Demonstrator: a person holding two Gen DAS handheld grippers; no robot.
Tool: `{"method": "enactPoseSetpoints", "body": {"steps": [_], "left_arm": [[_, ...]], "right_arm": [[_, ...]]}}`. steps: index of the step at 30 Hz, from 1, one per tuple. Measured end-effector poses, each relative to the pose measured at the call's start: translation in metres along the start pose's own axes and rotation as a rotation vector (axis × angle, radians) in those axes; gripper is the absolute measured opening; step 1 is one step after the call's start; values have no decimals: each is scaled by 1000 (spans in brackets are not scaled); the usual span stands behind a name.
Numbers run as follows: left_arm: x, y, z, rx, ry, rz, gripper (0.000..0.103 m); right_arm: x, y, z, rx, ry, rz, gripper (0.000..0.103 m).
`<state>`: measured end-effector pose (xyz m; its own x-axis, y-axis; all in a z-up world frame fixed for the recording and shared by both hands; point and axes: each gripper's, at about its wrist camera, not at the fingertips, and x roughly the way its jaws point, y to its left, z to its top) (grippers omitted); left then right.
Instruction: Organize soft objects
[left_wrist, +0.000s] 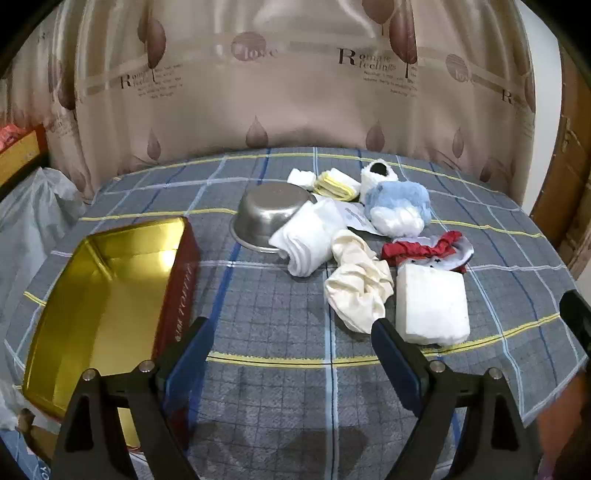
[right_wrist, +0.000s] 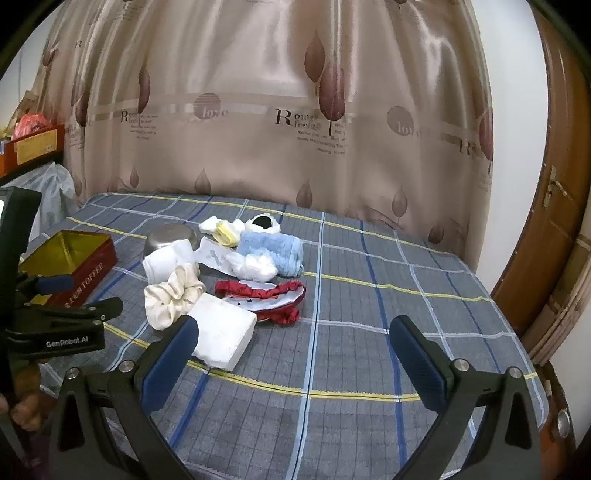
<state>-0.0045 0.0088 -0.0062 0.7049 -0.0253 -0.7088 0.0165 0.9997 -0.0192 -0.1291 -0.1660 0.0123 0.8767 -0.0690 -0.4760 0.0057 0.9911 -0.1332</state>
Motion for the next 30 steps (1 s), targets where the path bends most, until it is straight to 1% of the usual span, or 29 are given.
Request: {"method": "enactPoseSetpoints", "body": {"steps": [7, 15, 21, 24, 30], "left_arm": [[8, 2, -3, -3, 31, -11, 89], [14, -3, -4, 29, 45, -4, 89], [23, -3, 1, 47, 65, -4, 89], [27, -5, 6, 59, 72, -18, 89], [37, -15, 15, 102, 81, -24, 89]], "right_arm": [[2, -7, -6, 17, 10, 11, 103], [10, -9, -12, 23, 26, 36, 103], [16, -11, -16, 33, 36, 54, 103], [19, -14, -16, 39, 39, 55, 103], [25, -18, -17, 48, 54, 60, 103]]}}
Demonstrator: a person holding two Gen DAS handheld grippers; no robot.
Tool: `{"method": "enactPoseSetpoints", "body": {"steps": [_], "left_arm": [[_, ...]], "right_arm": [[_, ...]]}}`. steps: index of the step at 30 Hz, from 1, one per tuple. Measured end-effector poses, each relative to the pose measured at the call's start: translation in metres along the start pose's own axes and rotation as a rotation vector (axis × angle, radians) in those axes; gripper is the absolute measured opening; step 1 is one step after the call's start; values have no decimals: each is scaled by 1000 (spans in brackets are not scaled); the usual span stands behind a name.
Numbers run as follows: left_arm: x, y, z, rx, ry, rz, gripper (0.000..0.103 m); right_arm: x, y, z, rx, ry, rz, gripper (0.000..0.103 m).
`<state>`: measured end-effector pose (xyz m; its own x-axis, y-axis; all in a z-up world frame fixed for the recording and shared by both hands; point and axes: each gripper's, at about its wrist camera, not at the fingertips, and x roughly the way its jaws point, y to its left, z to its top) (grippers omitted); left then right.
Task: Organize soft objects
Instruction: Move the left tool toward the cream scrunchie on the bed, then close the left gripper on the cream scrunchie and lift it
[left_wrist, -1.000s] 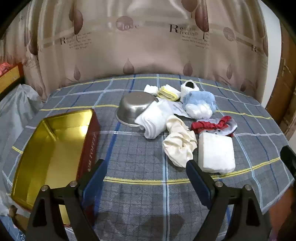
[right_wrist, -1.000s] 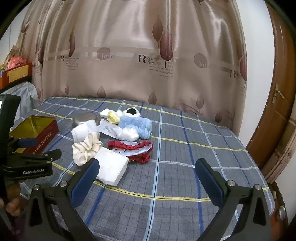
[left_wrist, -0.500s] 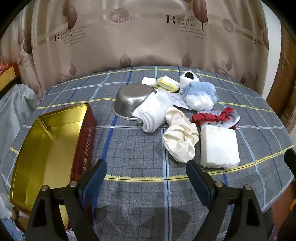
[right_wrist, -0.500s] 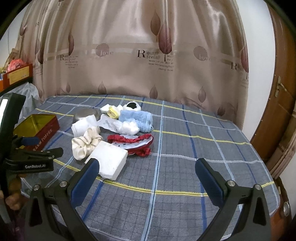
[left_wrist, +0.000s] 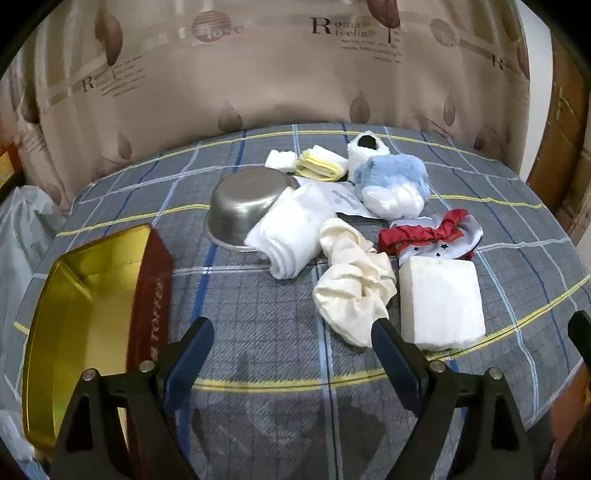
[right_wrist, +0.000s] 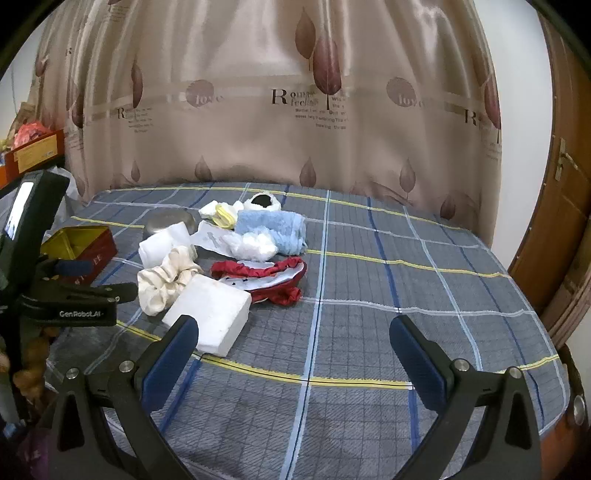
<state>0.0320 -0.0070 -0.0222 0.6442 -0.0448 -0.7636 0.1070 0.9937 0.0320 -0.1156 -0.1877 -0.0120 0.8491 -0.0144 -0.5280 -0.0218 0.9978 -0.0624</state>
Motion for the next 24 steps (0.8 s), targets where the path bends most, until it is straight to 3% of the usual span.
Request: {"method": "enactPoseSetpoints", "body": {"steps": [12, 24], "left_arm": [[17, 0, 9, 14, 14, 4, 89], [36, -11, 15, 63, 50, -48, 89]], "right_arm": [[11, 1, -2, -4, 26, 6, 103], [22, 0, -5, 2, 50, 9, 103]]}}
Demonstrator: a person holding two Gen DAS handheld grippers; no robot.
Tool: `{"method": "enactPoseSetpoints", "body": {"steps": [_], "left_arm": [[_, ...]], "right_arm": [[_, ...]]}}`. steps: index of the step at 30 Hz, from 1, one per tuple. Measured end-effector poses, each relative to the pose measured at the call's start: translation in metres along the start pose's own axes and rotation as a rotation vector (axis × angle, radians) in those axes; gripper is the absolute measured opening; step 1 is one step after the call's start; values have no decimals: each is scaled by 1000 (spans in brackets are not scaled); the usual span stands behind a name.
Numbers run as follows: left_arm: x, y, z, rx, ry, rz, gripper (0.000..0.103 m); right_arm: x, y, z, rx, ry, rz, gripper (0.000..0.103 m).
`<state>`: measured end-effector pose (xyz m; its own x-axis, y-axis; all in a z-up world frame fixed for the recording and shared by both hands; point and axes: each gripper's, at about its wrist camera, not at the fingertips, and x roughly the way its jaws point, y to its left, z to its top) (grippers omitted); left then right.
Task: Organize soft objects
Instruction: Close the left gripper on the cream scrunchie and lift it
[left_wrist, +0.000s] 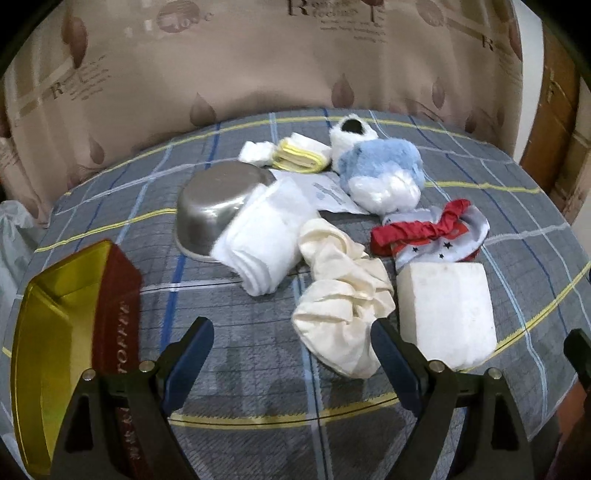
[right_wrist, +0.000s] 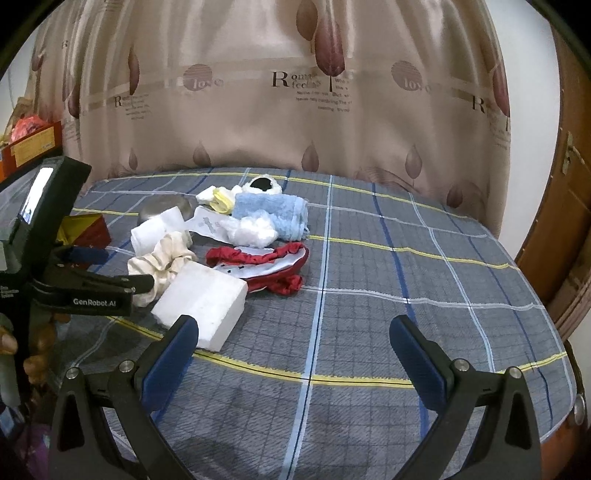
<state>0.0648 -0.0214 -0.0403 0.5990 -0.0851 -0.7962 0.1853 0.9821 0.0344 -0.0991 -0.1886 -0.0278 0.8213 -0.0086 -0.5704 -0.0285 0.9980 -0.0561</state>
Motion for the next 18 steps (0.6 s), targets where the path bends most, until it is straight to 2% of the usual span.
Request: {"method": "enactPoseSetpoints", "body": {"steps": [4, 5, 6, 7, 8, 9, 10, 18], "left_arm": [[8, -7, -1, 34, 11, -10, 88], [9, -9, -1, 41, 11, -13, 81], [10, -10, -2, 46, 10, -15, 66], [11, -11, -2, 48, 14, -16, 54], [15, -11, -2, 44, 27, -22, 25], [19, -9, -2, 34, 52, -34, 9], [22, -6, -3, 15, 68, -46, 9], [-15, -5, -7, -14, -31, -35, 8]], "right_arm": [[3, -4, -2, 9, 10, 3, 103], [4, -4, -2, 11, 14, 4, 103], [5, -5, -3, 11, 17, 4, 103], [6, -5, -3, 12, 19, 3, 103], [6, -6, -3, 13, 21, 3, 103], [6, -6, -4, 14, 21, 4, 103], [6, -7, -4, 15, 22, 5, 103], [7, -11, -3, 18, 25, 3, 103]]}}
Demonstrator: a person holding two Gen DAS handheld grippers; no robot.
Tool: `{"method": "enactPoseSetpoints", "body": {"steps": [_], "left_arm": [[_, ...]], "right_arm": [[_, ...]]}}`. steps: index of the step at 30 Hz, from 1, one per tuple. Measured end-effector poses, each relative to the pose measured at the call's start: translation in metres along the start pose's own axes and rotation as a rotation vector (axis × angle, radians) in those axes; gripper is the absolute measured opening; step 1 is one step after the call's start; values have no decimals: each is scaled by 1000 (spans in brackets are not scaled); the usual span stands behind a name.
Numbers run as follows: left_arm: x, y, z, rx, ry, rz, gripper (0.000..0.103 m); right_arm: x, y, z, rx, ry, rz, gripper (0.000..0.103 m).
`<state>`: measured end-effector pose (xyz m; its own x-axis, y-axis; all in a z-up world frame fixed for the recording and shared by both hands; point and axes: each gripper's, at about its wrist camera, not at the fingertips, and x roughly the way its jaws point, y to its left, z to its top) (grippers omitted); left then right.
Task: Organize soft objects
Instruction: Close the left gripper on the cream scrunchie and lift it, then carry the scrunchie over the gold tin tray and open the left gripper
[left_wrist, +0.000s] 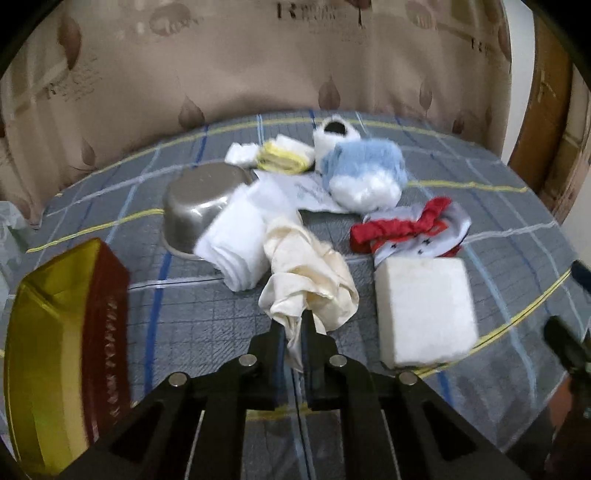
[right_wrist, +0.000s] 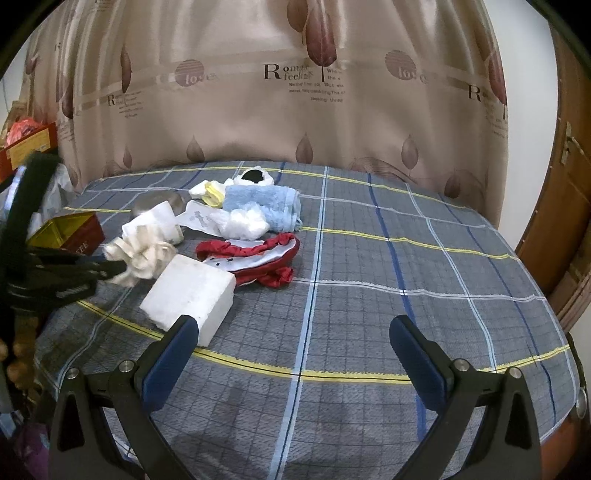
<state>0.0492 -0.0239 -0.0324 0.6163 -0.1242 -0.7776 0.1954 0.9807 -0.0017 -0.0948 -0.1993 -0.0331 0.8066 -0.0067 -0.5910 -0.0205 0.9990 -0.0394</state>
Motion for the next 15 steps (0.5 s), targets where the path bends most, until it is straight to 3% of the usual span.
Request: {"method": "enactPoseSetpoints", "body": {"steps": [8, 15], "left_arm": [[-48, 17, -3, -75, -62, 25, 8], [-85, 44, -4, -141, -109, 71, 8]], "right_arm": [[-4, 13, 3, -27, -9, 27, 103], [0, 31, 14, 0, 37, 130, 103]]}}
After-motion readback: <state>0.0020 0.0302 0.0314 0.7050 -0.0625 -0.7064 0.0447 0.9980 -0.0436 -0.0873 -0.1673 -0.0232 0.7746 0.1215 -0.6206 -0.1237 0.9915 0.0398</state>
